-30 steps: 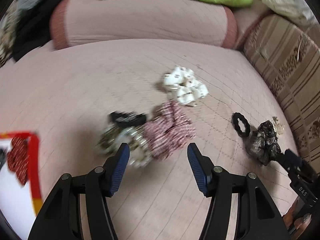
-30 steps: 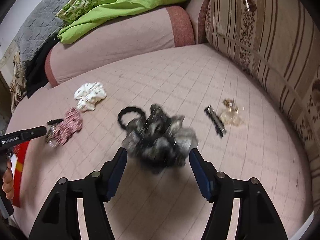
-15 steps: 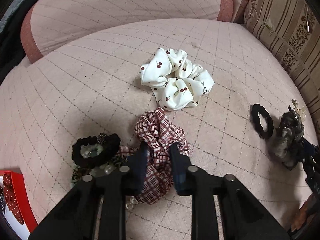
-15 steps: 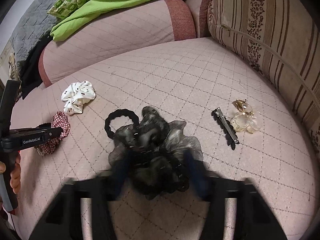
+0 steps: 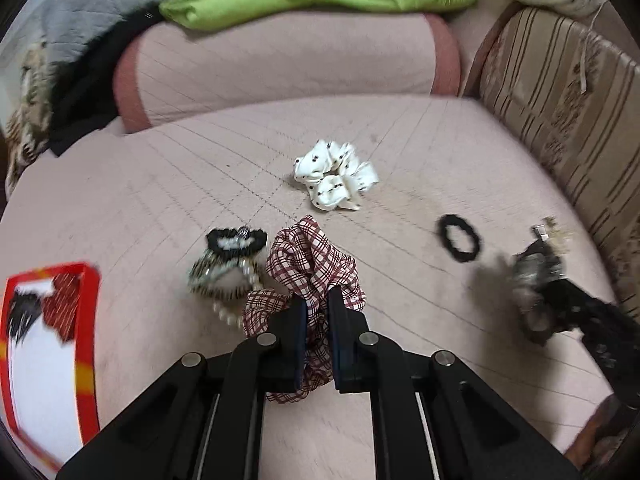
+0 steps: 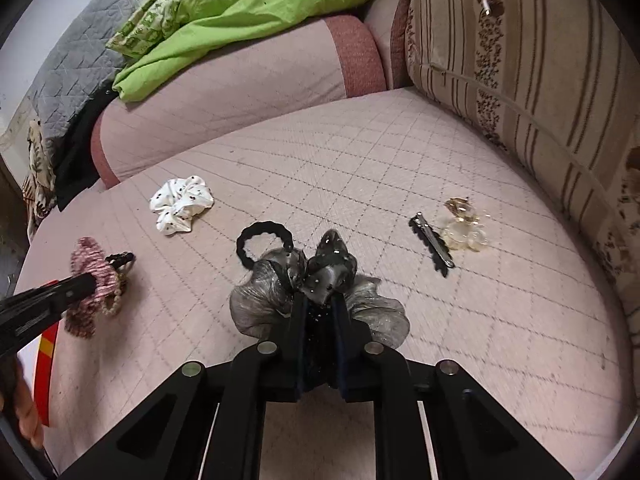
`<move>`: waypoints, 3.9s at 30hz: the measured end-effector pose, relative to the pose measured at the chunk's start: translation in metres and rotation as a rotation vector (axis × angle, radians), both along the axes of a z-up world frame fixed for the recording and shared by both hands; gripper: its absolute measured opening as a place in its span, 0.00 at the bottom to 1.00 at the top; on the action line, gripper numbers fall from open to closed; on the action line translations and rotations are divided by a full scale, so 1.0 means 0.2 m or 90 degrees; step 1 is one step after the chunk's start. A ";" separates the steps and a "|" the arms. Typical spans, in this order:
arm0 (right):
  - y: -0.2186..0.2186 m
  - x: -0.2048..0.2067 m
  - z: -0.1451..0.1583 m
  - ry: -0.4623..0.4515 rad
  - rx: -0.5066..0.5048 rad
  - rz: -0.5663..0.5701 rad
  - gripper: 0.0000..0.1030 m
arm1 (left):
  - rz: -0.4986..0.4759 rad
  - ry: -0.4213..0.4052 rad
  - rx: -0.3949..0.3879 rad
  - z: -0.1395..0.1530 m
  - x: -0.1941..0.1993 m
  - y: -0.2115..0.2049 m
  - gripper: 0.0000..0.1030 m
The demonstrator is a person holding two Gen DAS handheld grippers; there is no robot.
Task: Organize jewelry
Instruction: 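Grasp the plaid scrunchie with the left tool while the right tool grasps the black sheer scrunchie, then carry both scrunchies to the white tray and release them inside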
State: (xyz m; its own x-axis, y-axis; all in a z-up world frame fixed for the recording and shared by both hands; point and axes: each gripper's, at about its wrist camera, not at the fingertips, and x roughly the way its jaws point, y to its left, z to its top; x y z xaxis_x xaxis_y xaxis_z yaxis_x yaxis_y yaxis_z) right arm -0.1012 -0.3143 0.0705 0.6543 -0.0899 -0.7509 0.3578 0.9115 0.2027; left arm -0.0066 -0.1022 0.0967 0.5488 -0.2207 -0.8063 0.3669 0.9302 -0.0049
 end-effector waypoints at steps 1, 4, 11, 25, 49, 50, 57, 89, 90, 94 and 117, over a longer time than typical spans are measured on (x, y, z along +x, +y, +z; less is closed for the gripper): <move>0.01 -0.02 0.01 -0.001 0.000 -0.001 0.12 | 0.007 -0.012 -0.007 0.04 -0.08 0.01 0.09; 0.06 -0.09 0.06 -0.008 -0.005 0.002 0.12 | 0.012 -0.035 -0.010 0.10 -0.27 0.01 0.09; 0.22 -0.22 0.17 -0.020 -0.028 0.022 0.12 | -0.021 -0.086 -0.039 0.26 -0.64 0.01 0.09; 0.49 -0.38 0.34 -0.078 0.061 0.115 0.12 | -0.046 -0.178 -0.106 0.61 -0.75 0.39 0.09; 0.88 -0.17 0.48 -0.091 0.103 0.254 0.12 | 0.117 -0.124 -0.114 0.58 -0.44 1.43 0.09; 0.92 -0.15 0.49 -0.092 0.100 0.267 0.12 | 0.134 -0.116 -0.111 0.55 -0.40 1.50 0.09; 1.29 0.06 0.55 -0.082 0.103 0.376 0.12 | 0.214 -0.081 -0.081 0.42 -0.23 1.79 0.09; 2.26 0.70 -0.01 0.084 0.065 0.487 0.15 | 0.304 0.057 -0.074 -0.20 0.17 2.18 0.16; 2.26 0.70 -0.01 0.082 0.065 0.487 0.15 | 0.305 0.056 -0.072 -0.19 0.17 2.18 0.20; 2.25 0.69 0.01 0.071 0.057 0.489 0.30 | 0.315 0.051 -0.075 -0.16 0.16 2.18 0.30; 1.86 0.41 0.23 0.012 0.071 0.420 0.42 | 0.268 -0.010 -0.059 0.23 -0.18 1.72 0.49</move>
State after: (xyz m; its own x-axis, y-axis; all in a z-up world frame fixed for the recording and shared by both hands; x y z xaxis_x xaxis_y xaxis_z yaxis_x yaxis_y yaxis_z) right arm -0.0182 0.0574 0.1157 0.5315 0.4038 -0.7446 -0.2634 0.9143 0.3077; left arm -0.0418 0.2409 0.1436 0.6185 -0.0456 -0.7845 -0.0437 0.9948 -0.0922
